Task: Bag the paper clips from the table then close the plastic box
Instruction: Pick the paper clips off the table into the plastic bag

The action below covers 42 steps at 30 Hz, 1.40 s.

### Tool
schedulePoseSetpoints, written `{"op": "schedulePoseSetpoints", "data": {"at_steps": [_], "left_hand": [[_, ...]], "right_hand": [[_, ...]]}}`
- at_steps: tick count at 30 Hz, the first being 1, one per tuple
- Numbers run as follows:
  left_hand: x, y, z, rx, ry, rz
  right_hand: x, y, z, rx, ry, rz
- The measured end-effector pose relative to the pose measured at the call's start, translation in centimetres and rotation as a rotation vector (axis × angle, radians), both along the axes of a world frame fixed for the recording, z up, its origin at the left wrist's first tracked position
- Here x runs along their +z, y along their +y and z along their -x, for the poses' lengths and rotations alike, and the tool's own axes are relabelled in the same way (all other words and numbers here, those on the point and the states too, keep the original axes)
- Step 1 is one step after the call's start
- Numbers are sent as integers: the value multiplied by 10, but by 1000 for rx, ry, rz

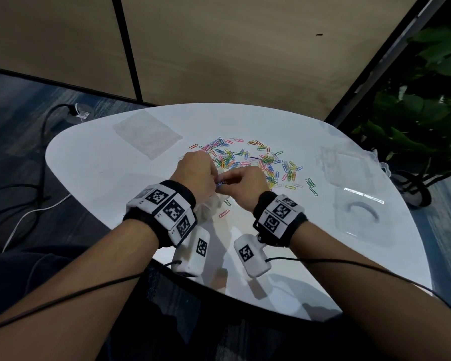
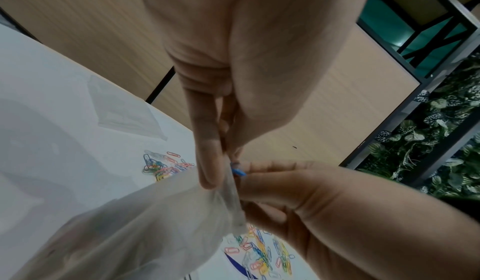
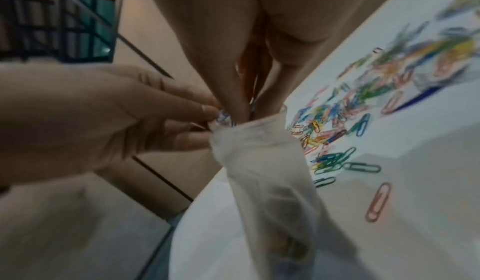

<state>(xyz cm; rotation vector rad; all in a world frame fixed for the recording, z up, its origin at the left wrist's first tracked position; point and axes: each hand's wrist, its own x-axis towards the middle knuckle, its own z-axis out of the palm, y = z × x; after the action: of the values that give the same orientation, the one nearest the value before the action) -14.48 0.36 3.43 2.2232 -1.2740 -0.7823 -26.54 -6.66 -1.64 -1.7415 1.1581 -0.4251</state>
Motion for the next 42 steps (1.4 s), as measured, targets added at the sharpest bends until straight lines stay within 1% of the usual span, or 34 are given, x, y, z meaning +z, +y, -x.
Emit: {"op": "schedulePoseSetpoints", "data": {"at_steps": [2, 4, 5, 6, 7, 8, 10, 11, 12, 13, 14, 15, 16, 17, 18, 20, 24, 25, 28, 30, 31, 33, 34, 36, 38, 40, 42], "left_hand": [[-1, 0, -2, 4, -13, 9], [-1, 0, -2, 0, -8, 12], [0, 0, -2, -6, -10, 9], [0, 0, -3, -13, -15, 5], [0, 0, -3, -15, -20, 4], [0, 0, -4, -11, -23, 7], [1, 1, -5, 6, -14, 15], [1, 3, -6, 8, -9, 15], [2, 4, -6, 5, -7, 13], [2, 6, -7, -1, -7, 12], [3, 7, -8, -9, -10, 12], [3, 8, -9, -15, -18, 12], [4, 8, -11, -18, -29, 10], [4, 9, -13, -20, -38, 6], [4, 9, -15, -23, -43, 3], [5, 9, -17, -29, -47, 6], [4, 8, -18, -31, -50, 3], [4, 8, -18, -33, -49, -3], [2, 6, -17, -25, -36, -14], [1, 6, -17, -22, -32, -14], [0, 6, -17, -22, -32, -13], [-1, 6, -17, -17, -28, -7], [-1, 7, -17, -14, -25, -2], [-1, 8, -17, -16, -25, 4], [-1, 8, -18, -21, -27, 4], [0, 8, -19, -24, -31, 4], [0, 8, -20, -23, -35, 1]], "right_hand": [[1, 5, -4, 97, 67, 144], [5, 6, -5, 256, 226, 271], [7, 6, -5, 334, 287, 291], [8, 4, -4, 386, 295, 277], [9, 0, -3, 406, 263, 240], [14, -4, -1, 386, 178, 152], [19, -24, 11, 243, -22, -56], [17, -40, 20, 155, -58, -76], [13, -58, 32, 54, -2, -19], [5, -78, 48, -19, 181, 86], [-6, -96, 67, -72, 444, 170], [-22, -113, 86, -125, 685, 164], [-38, -125, 103, -163, 832, 100], [-51, -132, 112, -191, 884, 28], [-65, -139, 119, -186, 894, -2], [-79, -146, 118, -135, 837, -3], [-78, -142, 91, -46, 697, 69], [-79, -141, 84, 1, 708, 103], [-80, -133, 69, 192, 863, 244], [-77, -126, 60, 242, 914, 352], [-77, -124, 57, 236, 916, 412], [-77, -120, 53, 197, 949, 463], [-76, -119, 53, 177, 965, 471], [-75, -121, 58, 112, 905, 440], [-71, -126, 66, 13, 798, 366], [-67, -133, 77, -143, 635, 221], [-57, -135, 82, -294, 340, -35]]}}
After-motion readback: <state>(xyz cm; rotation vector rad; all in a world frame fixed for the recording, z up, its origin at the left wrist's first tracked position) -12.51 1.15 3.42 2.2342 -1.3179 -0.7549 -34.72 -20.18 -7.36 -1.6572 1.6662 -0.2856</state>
